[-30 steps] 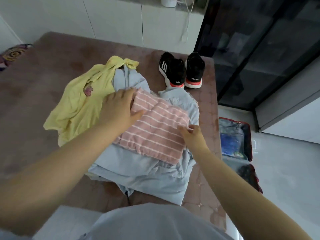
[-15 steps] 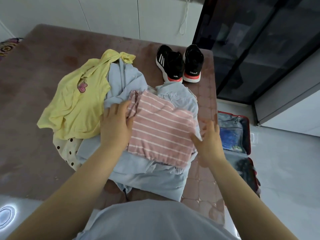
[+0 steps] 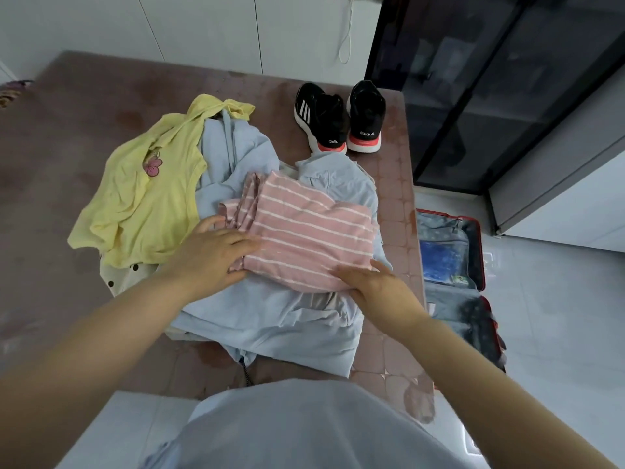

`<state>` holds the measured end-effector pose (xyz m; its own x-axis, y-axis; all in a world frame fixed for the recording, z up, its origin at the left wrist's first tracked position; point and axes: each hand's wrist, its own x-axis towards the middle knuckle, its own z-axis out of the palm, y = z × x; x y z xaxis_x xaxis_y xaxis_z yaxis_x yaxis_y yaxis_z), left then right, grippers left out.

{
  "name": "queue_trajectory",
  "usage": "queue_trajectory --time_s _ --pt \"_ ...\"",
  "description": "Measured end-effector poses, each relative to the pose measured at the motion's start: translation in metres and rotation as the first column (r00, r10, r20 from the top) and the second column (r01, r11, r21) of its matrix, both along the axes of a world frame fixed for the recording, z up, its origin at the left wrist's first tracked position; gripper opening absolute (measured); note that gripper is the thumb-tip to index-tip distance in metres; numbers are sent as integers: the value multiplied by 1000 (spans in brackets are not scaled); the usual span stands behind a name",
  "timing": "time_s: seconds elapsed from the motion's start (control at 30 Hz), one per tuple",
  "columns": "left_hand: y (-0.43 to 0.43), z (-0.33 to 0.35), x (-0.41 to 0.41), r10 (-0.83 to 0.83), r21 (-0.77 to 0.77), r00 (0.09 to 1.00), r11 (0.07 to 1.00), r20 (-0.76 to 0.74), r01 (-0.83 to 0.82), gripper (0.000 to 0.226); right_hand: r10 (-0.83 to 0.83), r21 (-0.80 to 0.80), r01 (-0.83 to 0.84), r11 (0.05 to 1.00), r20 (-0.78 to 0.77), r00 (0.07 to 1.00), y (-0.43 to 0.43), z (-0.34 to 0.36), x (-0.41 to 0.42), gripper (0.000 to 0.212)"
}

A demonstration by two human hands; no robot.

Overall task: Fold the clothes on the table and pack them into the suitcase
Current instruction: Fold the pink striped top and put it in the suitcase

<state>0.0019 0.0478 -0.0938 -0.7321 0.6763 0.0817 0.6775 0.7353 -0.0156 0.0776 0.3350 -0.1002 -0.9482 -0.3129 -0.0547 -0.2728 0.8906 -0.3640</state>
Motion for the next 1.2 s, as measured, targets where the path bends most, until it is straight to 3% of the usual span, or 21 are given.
queue_trajectory --time_s 0.07,0.13,0.17,0.23,0.3,0.37,0.43,0.57,0.67,0.73,0.8,0.9,1.0,1.1,1.2 --pt "4 18 9 -3 26 983 1000 185 -2 38 25 -39 -17 999 207 978 13 23 6 31" --pt "9 39 19 61 -17 876 998 479 -60 16 81 -85 -53 995 383 920 30 40 9 22" --pt "11 45 22 77 -18 793 996 604 -83 10 85 -168 -10 986 444 892 37 44 9 17" --pt "19 53 18 56 83 697 983 715 -164 23 -13 -313 192 930 494 869 46 40 2 11" --pt "30 46 6 96 214 711 918 697 -334 22 -261 -380 458 804 466 845 45 26 -10 10" --pt "44 31 0 256 261 713 808 653 -529 19 -496 -418 678 604 469 731 33 13 -11 24" --pt "56 17 -1 382 300 750 745 541 -595 18 -559 -470 741 479 488 671 18 0 -2 39" --pt "69 17 -4 404 414 840 738 362 -533 7 -562 -428 773 468 532 634 0 -21 9 67" --pt "77 28 -12 377 473 891 755 255 -455 8 -601 -455 756 471 462 652 13 -14 -3 39" --pt "83 29 -15 390 491 896 750 215 -444 9 -618 -487 731 478 404 674 23 -13 -8 31" --pt "87 15 -20 437 393 861 767 260 -508 13 -634 -448 761 470 428 644 24 -17 -13 35" --pt "87 -10 -14 498 219 802 786 330 -578 17 -654 -235 823 518 511 558 18 -31 -15 55" --pt "81 -11 3 575 348 766 683 287 -642 27 -661 -197 820 538 505 555 16 -33 -2 61" --pt "76 -2 27 605 386 624 490 494 -782 55 -568 -306 849 431 639 518 15 -36 12 48" --pt "83 -6 44 561 220 494 484 664 -847 84 -513 -302 895 329 738 438 20 -33 12 50"
